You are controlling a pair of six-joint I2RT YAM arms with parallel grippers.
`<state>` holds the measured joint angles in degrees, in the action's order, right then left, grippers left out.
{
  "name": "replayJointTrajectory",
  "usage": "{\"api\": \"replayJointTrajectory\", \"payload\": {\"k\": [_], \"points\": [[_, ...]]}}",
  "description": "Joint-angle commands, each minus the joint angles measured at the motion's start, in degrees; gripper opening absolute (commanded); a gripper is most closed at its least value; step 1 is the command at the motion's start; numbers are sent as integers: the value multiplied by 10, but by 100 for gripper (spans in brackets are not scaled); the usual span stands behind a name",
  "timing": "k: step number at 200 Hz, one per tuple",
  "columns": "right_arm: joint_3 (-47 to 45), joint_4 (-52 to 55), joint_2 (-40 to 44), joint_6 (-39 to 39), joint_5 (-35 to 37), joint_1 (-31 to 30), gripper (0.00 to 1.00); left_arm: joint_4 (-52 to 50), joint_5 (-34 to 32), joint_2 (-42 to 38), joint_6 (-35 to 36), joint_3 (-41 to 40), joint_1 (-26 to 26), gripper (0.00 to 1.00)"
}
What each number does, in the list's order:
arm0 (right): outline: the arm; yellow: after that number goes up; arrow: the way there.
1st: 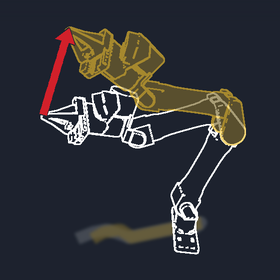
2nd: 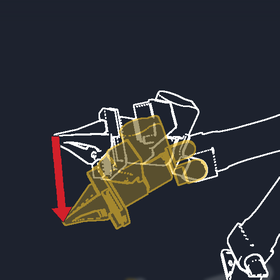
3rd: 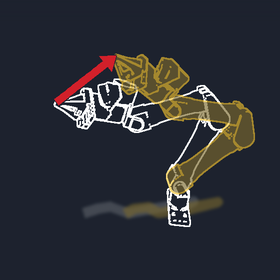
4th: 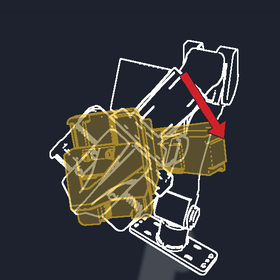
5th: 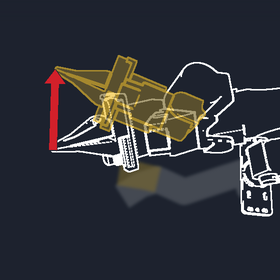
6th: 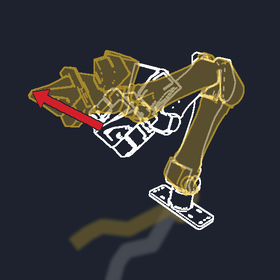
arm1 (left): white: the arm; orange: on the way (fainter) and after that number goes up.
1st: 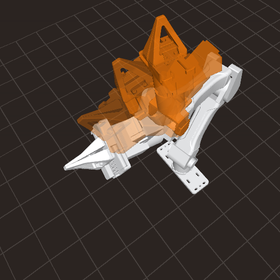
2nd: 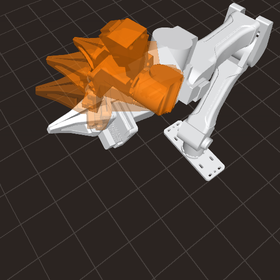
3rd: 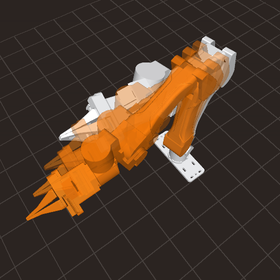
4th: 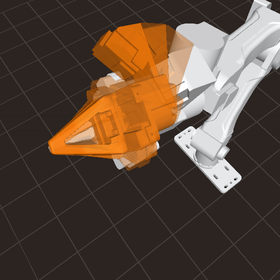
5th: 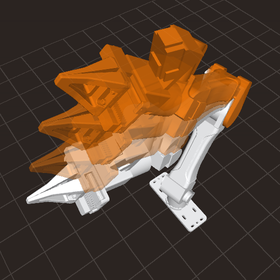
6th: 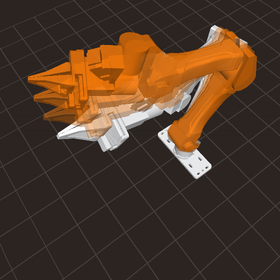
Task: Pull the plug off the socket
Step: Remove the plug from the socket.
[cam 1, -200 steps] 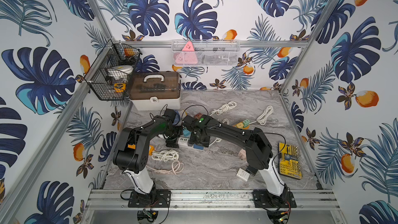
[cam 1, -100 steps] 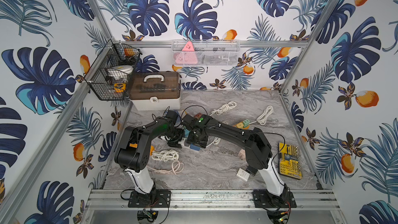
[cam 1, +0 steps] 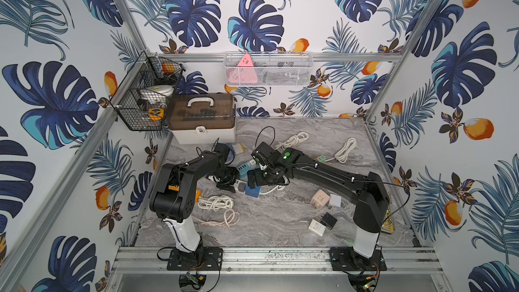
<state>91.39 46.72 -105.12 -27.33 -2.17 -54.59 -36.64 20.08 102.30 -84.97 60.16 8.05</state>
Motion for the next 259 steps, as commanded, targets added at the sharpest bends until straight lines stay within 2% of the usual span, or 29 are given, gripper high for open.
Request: {"api": "replayJointTrajectory", "payload": {"k": [1, 21, 46, 74, 120, 161, 232, 259], "points": [[-55, -50, 31, 235, -20, 0, 100, -16, -43, 13, 62, 12, -2, 0], [-139, -139, 69, 367, -29, 0, 100, -26, -43, 21, 82, 24, -3, 0], [-156, -190, 63, 456, -18, -1, 100, -31, -43, 26, 93, 28, -3, 0], [-129, -197, 14, 473, -28, -7, 100, -21, -39, 26, 90, 18, -2, 0], [-90, -189, -48, 462, 5, -31, 99, -22, -37, 28, 92, 17, -2, 0], [-66, -174, -81, 468, 19, -32, 85, -31, -41, 24, 93, 21, -3, 0], [-40, -143, -89, 476, 16, -38, 41, -32, -44, 23, 93, 20, -2, 0], [-39, -146, -63, 472, -6, -40, 31, -33, -48, 21, 93, 16, -3, 0]]}}
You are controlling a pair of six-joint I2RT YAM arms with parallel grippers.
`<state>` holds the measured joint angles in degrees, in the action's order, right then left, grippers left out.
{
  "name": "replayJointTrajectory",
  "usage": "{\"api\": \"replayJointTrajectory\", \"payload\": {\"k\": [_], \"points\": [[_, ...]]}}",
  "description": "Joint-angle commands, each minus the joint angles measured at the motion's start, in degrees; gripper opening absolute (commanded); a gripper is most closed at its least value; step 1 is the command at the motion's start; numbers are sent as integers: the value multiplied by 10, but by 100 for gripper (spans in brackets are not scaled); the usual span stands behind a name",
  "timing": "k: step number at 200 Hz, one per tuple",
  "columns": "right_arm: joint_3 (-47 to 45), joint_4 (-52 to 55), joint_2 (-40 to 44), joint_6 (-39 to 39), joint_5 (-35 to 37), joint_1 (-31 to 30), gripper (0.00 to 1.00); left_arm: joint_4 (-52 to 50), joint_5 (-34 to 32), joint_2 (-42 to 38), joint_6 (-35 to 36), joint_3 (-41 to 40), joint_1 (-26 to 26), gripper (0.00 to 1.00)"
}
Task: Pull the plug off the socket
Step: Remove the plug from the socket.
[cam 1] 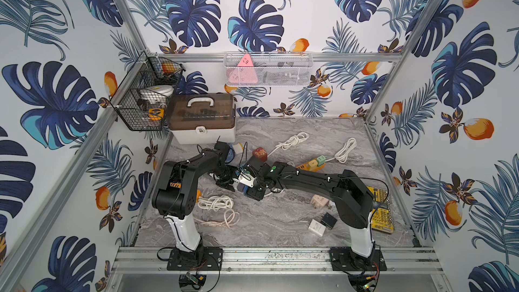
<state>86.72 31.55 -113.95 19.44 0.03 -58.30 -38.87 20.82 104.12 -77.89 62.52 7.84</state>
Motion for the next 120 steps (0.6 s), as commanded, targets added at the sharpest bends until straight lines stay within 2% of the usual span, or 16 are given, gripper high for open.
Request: {"api": "replayJointTrajectory", "payload": {"k": [1, 84, 120], "points": [[7, 6, 26, 4, -30, -3, 31, -11, -55, 3, 22, -7, -1, 0], [10, 60, 60, -59, -134, 0, 25, -8, -73, -5, 28, -16, 0, 0], [7, 69, 63, -88, -143, -1, 25, -5, -77, -9, 31, -18, 0, 0]]}}
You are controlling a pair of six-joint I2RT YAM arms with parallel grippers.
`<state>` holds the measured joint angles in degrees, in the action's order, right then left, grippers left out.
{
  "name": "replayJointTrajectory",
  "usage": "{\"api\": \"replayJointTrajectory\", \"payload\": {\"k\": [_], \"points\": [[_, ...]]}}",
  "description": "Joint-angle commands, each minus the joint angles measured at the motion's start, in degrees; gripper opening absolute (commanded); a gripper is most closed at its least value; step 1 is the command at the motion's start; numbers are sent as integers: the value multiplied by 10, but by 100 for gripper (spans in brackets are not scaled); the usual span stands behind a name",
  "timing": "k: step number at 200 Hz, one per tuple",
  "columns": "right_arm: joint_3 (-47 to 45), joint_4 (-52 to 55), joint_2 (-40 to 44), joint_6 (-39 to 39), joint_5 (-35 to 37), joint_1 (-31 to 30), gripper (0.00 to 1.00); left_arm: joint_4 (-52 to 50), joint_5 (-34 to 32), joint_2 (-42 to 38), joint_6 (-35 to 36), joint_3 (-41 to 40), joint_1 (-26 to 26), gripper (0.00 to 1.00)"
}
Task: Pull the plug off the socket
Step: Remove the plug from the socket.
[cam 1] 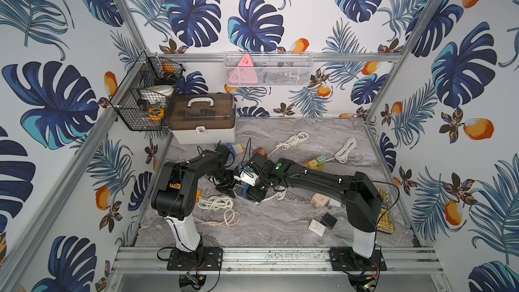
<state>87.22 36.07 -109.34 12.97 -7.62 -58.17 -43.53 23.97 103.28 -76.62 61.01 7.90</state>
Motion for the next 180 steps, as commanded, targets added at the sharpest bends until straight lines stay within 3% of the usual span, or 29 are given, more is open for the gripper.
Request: {"api": "replayJointTrajectory", "payload": {"k": [1, 84, 120, 180], "points": [[2, 24, 17, -24, -67, -2, 25, 42, -108, -1, 19, -3, -1, 0], [-11, 39, 65, -85, -10, -4, 24, 50, -100, -6, 15, -6, 0, 0], [-56, 80, 131, -201, -28, -3, 27, 50, -100, -6, 17, -6, 1, 0], [-176, 282, 203, -421, -17, 7, 32, 45, -103, -10, 21, -2, 1, 0]]}}
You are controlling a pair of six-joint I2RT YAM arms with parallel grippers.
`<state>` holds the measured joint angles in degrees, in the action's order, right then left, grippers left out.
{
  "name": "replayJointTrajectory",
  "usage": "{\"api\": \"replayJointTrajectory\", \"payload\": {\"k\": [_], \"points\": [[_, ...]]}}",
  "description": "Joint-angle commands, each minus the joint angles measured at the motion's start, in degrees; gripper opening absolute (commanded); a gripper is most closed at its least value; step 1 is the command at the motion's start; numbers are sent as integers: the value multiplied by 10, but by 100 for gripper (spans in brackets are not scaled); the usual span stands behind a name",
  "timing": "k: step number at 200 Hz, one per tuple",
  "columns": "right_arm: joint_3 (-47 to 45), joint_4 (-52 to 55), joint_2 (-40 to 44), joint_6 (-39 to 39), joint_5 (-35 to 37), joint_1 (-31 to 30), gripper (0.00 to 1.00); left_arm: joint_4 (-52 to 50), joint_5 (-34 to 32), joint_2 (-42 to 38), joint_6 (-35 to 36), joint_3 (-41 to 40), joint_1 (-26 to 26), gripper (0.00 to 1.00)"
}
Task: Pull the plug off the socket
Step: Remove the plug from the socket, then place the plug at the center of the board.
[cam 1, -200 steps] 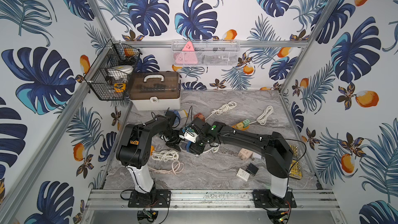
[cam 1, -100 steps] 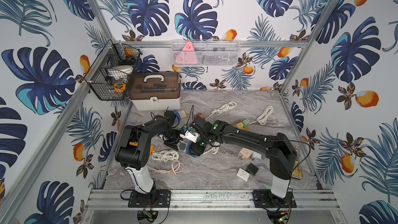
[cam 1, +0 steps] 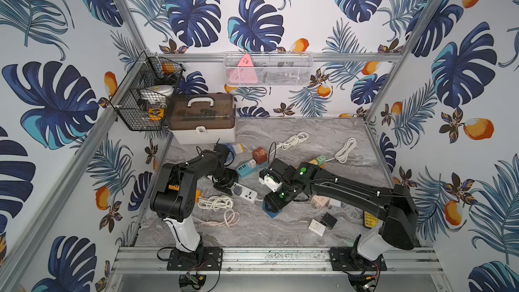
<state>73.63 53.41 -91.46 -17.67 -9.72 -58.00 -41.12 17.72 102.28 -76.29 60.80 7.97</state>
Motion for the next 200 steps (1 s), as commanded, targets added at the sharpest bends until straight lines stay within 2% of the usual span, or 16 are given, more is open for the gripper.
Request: {"api": "replayJointTrajectory", "payload": {"k": [1, 39, 87, 116, 163, 200], "points": [[-42, 111, 25, -117, 4, 6, 32, 21, -41, 0, 18, 1, 0, 0], [-102, 146, 19, -130, -34, 38, 33, 20, -42, -5, 16, 1, 0, 0], [-88, 173, -69, -88, -59, 80, 37, 18, -43, -6, 15, 2, 0, 0], [-60, 176, -107, -76, -73, 81, 42, 18, -44, -8, 16, -1, 0, 0], [-63, 174, -138, -68, -73, 83, 49, 14, -45, -8, 16, 1, 0, 0], [-65, 158, -154, -66, -58, 91, 72, 13, -48, -9, 14, 6, 0, 0]]}}
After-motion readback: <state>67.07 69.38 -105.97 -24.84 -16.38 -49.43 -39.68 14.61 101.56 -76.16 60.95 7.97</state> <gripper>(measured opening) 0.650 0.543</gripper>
